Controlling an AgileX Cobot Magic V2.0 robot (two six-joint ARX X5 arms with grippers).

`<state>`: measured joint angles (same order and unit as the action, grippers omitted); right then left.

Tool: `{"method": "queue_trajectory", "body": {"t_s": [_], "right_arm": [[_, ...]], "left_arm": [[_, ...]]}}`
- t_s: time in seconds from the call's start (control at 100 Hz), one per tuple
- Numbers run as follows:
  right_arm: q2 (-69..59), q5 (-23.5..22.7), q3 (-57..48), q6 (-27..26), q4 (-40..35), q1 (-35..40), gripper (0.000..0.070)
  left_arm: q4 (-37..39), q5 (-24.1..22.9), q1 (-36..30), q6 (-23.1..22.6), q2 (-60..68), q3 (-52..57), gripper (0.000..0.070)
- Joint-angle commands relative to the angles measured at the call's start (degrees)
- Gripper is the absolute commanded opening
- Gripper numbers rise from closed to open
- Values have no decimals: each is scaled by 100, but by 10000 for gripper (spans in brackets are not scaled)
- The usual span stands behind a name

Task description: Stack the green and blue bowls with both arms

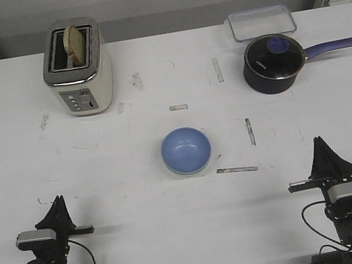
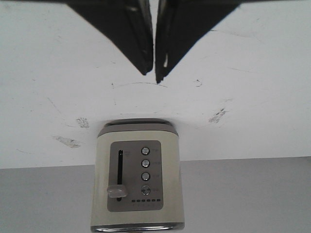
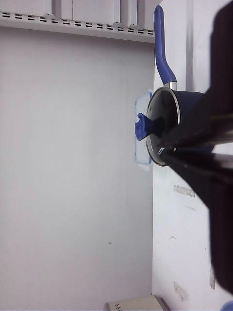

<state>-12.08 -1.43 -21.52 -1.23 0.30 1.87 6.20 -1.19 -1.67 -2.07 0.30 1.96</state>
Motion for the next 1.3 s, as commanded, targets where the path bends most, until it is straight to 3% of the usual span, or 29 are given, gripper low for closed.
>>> {"method": "queue_trajectory", "body": {"t_s": [0.0, 0.45, 0.65, 0.96, 1.29], "right_arm": [[9, 0, -24, 68, 55, 9, 0], [9, 13, -15, 66, 35, 9, 0], [164, -2, 142, 63, -503, 2, 0], [299, -7, 1211, 61, 442, -125, 0], [1075, 9, 1939, -190, 455, -125, 0]], "left_arm": [[74, 11, 0, -28, -11, -125, 2], [74, 11, 0, -31, -11, -125, 2], [74, 11, 0, -28, -11, -125, 2], [74, 11, 0, -28, -11, -122, 2], [74, 11, 0, -28, -11, -122, 2]]}}
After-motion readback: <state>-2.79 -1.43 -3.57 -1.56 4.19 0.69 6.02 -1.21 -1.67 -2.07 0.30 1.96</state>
